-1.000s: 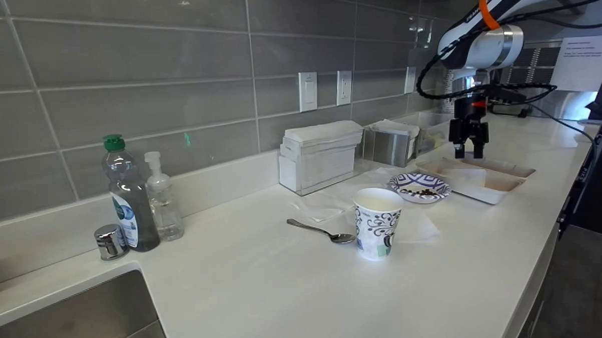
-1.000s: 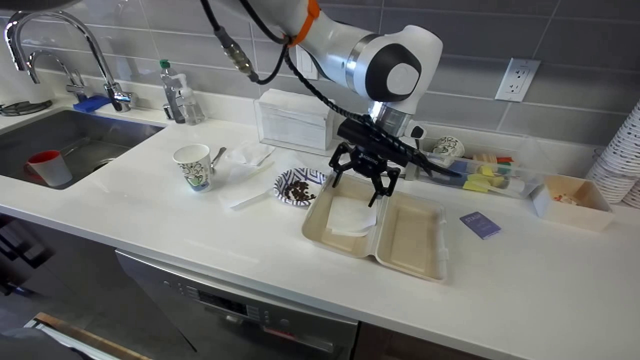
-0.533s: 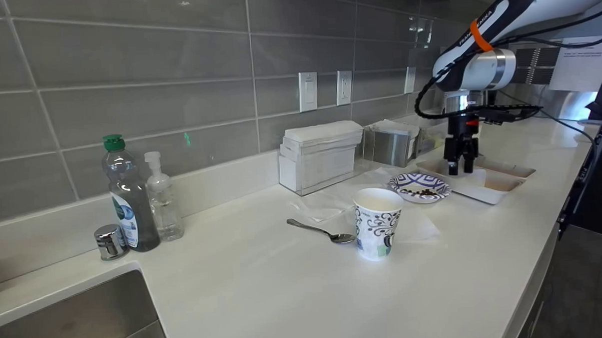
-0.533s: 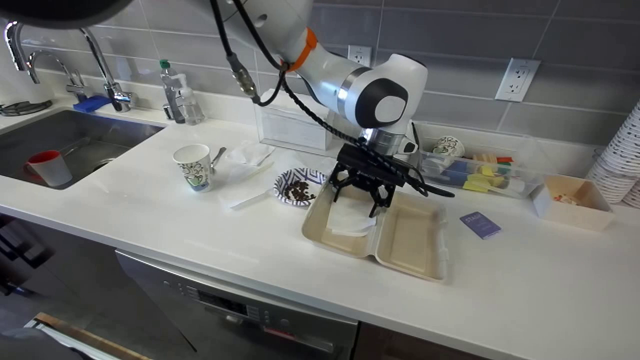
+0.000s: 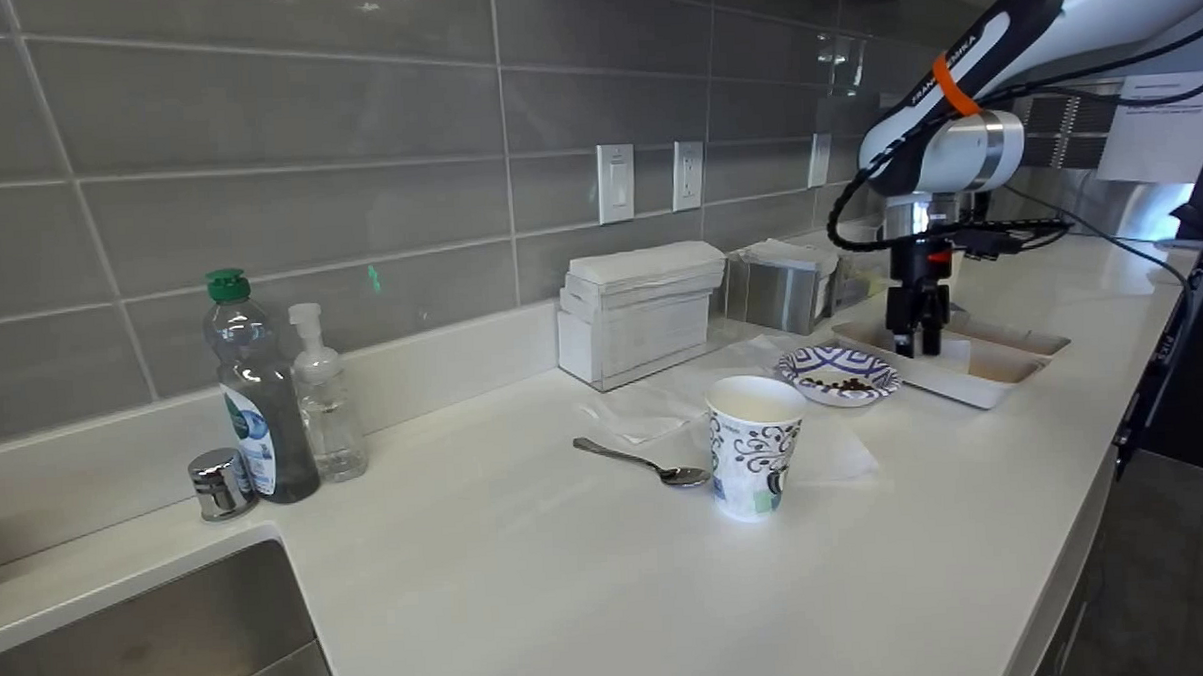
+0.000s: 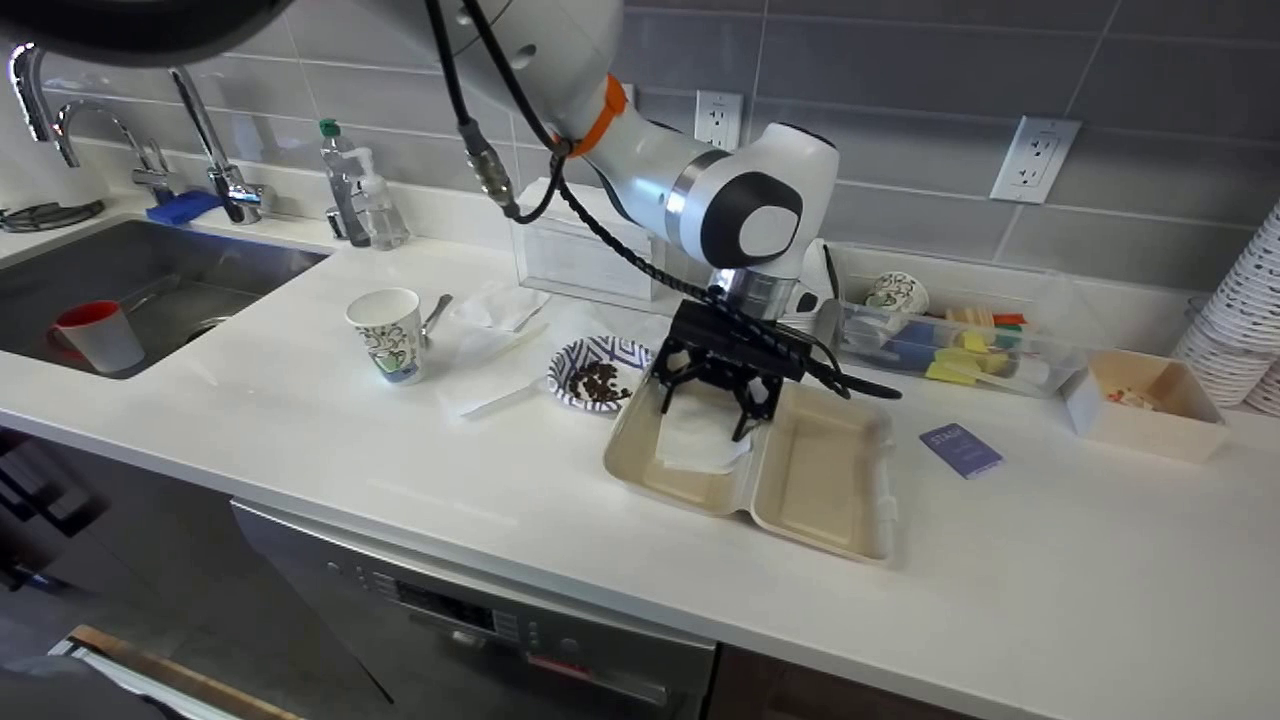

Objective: Take the tissue paper out of the dispenser and put it into the take-away food container

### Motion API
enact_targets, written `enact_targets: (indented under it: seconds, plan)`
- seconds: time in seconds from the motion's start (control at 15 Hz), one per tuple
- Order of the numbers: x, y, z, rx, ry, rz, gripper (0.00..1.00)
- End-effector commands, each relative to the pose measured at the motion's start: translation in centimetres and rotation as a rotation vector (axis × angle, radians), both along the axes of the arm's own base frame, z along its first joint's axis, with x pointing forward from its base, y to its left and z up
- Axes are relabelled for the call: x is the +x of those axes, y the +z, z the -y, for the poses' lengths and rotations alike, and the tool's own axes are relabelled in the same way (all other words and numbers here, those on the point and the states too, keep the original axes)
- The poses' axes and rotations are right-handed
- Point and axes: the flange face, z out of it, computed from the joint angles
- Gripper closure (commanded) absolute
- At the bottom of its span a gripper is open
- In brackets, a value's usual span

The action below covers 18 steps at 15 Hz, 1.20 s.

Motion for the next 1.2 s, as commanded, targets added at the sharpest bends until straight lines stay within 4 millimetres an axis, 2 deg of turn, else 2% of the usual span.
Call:
enact_targets:
  seconds: [0.0,0.4,0.87,1.13]
  plan:
    - [0.0,-0.8,-0.3,-0.036,0.027,0.022,0.00]
    - [0.4,-1.7,-1.2,-0.045,0.024,0.087,0.00]
    - [1.3,-0.7,-1.6,-0.062,-0.007,0.212,0.00]
    - [1.6,-0.8,-1.6,-0.064,-0.035,0.252,0.00]
